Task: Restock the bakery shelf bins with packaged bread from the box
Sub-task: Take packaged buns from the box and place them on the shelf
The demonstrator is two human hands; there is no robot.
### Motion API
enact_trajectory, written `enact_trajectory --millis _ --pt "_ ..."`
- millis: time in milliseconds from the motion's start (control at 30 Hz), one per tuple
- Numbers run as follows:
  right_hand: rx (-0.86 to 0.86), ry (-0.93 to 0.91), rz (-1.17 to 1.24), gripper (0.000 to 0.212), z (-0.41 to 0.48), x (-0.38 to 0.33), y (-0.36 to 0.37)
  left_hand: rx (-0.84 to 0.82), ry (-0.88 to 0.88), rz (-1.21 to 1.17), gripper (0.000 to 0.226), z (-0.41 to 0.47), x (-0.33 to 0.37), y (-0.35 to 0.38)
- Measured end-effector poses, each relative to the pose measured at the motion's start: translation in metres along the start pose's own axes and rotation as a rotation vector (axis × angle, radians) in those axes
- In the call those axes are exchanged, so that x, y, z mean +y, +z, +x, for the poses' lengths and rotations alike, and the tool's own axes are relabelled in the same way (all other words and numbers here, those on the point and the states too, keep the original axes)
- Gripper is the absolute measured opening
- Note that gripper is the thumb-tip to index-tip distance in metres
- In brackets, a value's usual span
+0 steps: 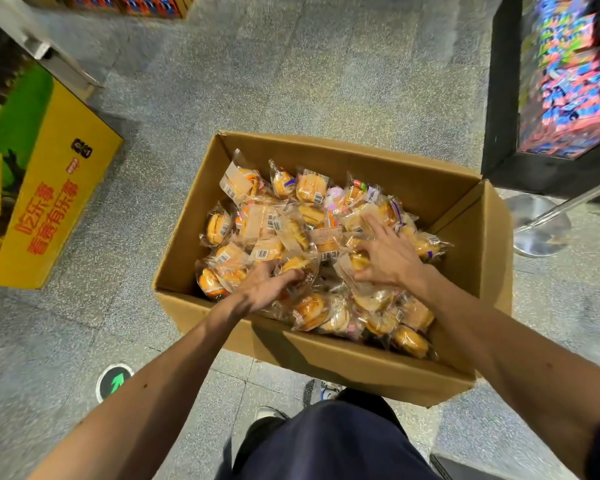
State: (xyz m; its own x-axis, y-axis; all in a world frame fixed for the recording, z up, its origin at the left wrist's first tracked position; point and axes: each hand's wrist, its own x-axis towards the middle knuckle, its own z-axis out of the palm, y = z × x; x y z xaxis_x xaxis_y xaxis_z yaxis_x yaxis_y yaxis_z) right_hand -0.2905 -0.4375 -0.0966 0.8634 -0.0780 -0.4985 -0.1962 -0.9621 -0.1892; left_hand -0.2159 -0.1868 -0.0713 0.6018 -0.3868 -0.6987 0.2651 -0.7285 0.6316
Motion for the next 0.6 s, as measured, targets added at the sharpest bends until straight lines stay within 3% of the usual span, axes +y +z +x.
enact_trajectory --millis 133,233,433,600 --pt "-0.161 0.064 0.024 0.063 0.007 -0.002 -0.011 -0.025 0.027 0.015 0.051 0.002 0.008 0.0" --pt "-0.143 0.084 0.141 0.06 0.004 0.001 -0.011 -0.023 0.033 0.023 0.051 0.003 0.018 0.001" --pt "-0.053 0.152 0.604 0.066 -0.012 0.018 -0.013 -0.053 0.009 -0.067 0.055 0.01 0.033 -0.002" --pt "0.052 0.246 0.997 0.061 -0.034 0.021 -0.019 -0.174 0.063 -0.165 0.025 0.019 0.048 -0.007"
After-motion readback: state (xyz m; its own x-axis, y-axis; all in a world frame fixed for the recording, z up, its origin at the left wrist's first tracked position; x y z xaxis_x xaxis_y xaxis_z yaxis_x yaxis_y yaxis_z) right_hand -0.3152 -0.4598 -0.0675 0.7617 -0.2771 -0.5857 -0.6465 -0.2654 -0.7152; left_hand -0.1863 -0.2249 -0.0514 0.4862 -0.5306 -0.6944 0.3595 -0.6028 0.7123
